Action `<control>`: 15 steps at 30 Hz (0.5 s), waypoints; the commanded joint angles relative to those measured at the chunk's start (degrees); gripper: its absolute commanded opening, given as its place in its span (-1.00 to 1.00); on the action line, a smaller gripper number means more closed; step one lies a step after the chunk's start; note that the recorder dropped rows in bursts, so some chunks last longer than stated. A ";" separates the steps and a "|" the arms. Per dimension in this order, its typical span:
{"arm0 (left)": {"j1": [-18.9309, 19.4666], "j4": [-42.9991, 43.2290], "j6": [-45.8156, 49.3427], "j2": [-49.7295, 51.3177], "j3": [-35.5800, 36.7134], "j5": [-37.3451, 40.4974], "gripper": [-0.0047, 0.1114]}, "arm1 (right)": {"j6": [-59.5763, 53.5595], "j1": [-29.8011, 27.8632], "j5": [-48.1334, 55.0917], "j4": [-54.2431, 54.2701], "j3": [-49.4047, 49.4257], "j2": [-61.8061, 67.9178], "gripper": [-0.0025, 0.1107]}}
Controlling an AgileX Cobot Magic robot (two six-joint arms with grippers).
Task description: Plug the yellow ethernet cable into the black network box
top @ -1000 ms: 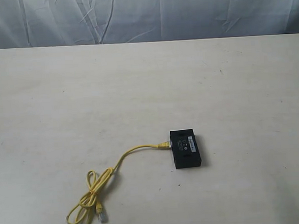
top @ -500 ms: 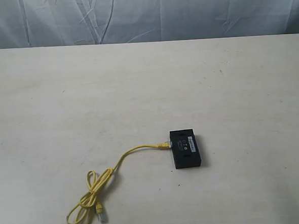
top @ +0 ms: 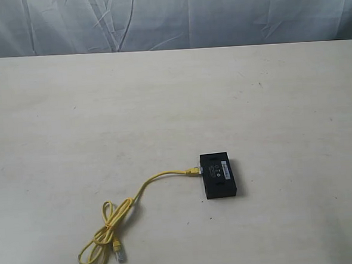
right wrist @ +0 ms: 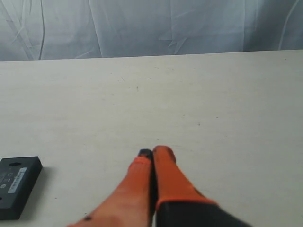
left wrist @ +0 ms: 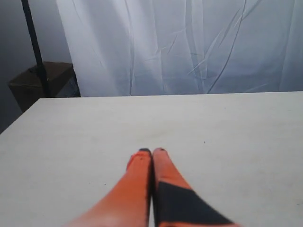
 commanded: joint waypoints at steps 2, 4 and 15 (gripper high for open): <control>0.32 -1.32 0.02 -5.50 7.97 -4.02 -0.92 | -0.39 0.05 -0.97 0.00 0.29 -0.38 -0.97; 0.20 -1.15 0.02 -5.50 7.97 -0.47 -0.92 | -0.39 0.05 -0.97 0.00 0.29 -0.38 -0.97; 0.20 -1.15 0.12 -5.50 7.97 -0.83 -0.92 | -0.39 0.05 -0.97 0.25 0.29 -0.38 -0.97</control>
